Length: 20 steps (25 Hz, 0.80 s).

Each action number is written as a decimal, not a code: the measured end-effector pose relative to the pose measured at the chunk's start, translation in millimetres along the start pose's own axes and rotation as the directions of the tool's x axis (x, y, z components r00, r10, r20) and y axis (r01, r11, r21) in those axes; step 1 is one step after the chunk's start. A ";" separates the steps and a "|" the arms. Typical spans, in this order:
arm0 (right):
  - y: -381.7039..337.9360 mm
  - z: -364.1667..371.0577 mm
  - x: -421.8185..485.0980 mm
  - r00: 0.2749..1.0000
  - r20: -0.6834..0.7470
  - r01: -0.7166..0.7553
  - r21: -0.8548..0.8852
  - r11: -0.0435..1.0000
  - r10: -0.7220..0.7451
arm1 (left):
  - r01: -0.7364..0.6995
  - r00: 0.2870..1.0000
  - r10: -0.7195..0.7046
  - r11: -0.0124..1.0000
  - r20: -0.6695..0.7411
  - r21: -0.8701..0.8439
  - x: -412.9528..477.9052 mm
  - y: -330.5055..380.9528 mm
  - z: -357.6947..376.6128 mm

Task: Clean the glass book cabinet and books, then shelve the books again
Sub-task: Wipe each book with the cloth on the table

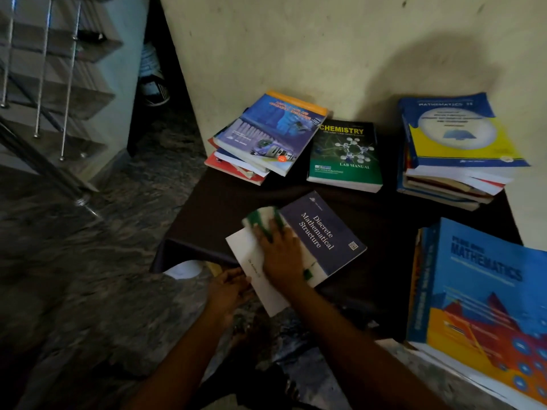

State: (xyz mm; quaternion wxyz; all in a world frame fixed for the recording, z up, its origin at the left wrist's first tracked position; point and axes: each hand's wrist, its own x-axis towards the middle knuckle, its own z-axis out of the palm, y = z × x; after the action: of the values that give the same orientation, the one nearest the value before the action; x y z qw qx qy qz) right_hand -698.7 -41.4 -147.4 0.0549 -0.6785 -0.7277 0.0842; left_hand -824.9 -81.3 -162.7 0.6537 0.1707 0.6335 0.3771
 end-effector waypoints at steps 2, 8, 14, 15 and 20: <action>-25.6 10.0 -20.2 0.989 0.019 0.147 0.072 0.987 -0.149 | -0.007 1.000 0.007 1.000 0.003 -0.023 -4.1 1.4 0.7; 76.1 -26.7 -12.8 0.970 -0.206 -0.132 0.004 0.991 0.130 | 0.017 0.999 -0.015 0.998 0.034 -0.062 -4.8 1.2 -1.4; 83.7 1.5 -57.2 0.959 -0.232 -0.185 -0.087 0.979 0.161 | 0.035 0.999 -0.033 0.998 0.036 -0.059 1.7 -4.9 -1.7; 65.4 8.5 -65.8 0.970 -0.213 -0.137 -0.085 0.987 0.117 | 0.040 0.999 -0.038 0.996 0.028 -0.076 1.8 -4.1 -1.4; -2.8 26.9 -103.7 0.984 -0.148 0.106 0.074 0.992 -0.094 | 0.007 1.000 -0.003 0.991 0.030 -0.135 -14.9 4.3 6.3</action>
State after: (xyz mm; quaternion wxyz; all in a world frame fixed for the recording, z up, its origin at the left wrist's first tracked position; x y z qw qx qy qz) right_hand -699.1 -146.2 -169.6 0.1394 -0.6426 -0.7509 0.0616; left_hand -818.8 -87.4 -148.4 0.6740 0.1301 0.5972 0.4150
